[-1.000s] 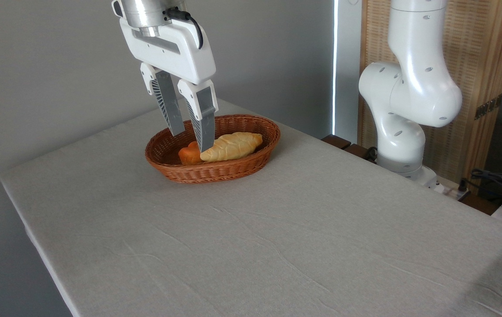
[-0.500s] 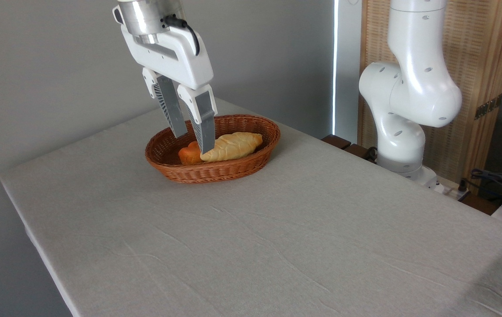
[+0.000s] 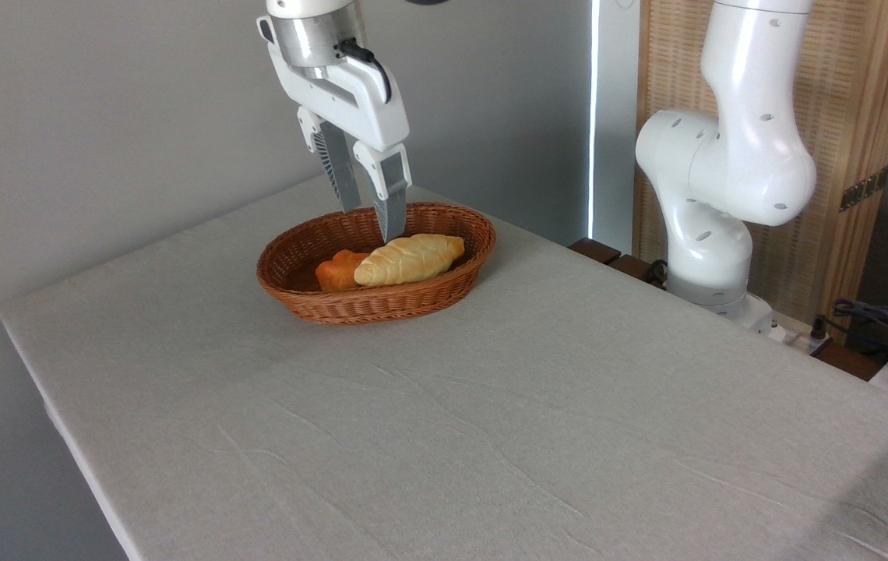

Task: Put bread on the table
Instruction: 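Close the gripper on the braided bread roll inside the basket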

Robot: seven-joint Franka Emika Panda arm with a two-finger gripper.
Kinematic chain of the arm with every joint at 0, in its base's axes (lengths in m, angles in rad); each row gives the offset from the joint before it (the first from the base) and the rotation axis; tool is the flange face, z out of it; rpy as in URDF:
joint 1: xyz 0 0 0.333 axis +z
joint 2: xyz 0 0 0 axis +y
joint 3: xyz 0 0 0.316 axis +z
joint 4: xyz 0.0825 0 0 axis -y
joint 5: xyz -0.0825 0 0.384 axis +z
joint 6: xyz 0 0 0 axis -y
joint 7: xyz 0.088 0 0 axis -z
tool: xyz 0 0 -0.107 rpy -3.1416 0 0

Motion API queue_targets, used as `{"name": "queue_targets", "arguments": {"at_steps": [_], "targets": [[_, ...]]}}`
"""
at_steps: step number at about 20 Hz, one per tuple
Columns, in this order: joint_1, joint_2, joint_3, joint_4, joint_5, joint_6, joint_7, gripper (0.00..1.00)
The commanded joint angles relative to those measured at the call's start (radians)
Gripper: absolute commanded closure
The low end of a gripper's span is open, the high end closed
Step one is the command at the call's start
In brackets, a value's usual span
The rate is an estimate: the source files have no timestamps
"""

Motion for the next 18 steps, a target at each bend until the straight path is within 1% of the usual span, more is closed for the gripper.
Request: {"name": "queue_targets", "arguments": {"at_steps": [1,2,3,5,7,8,9,11,13,14,18], "targets": [[-0.023,-0.072,-0.059,-0.157,-0.059,0.141,-0.103,0.0],[-0.04,-0.1,-0.073,-0.22,-0.061,0.196,-0.107,0.0],[-0.04,-0.119,-0.106,-0.269,-0.064,0.245,-0.118,0.0],[-0.042,-0.117,-0.171,-0.325,-0.073,0.328,-0.191,0.0],[-0.04,-0.116,-0.241,-0.391,-0.073,0.402,-0.21,0.0],[-0.042,-0.114,-0.263,-0.406,-0.068,0.413,-0.209,0.0],[-0.039,-0.114,-0.271,-0.411,-0.064,0.411,-0.209,0.0],[-0.035,-0.114,-0.269,-0.412,-0.056,0.407,-0.198,0.0],[-0.032,-0.114,-0.269,-0.412,-0.027,0.396,-0.195,0.0],[-0.032,-0.114,-0.271,-0.412,-0.001,0.375,-0.195,0.0],[-0.031,-0.114,-0.269,-0.409,0.146,0.267,-0.187,0.0]]}}
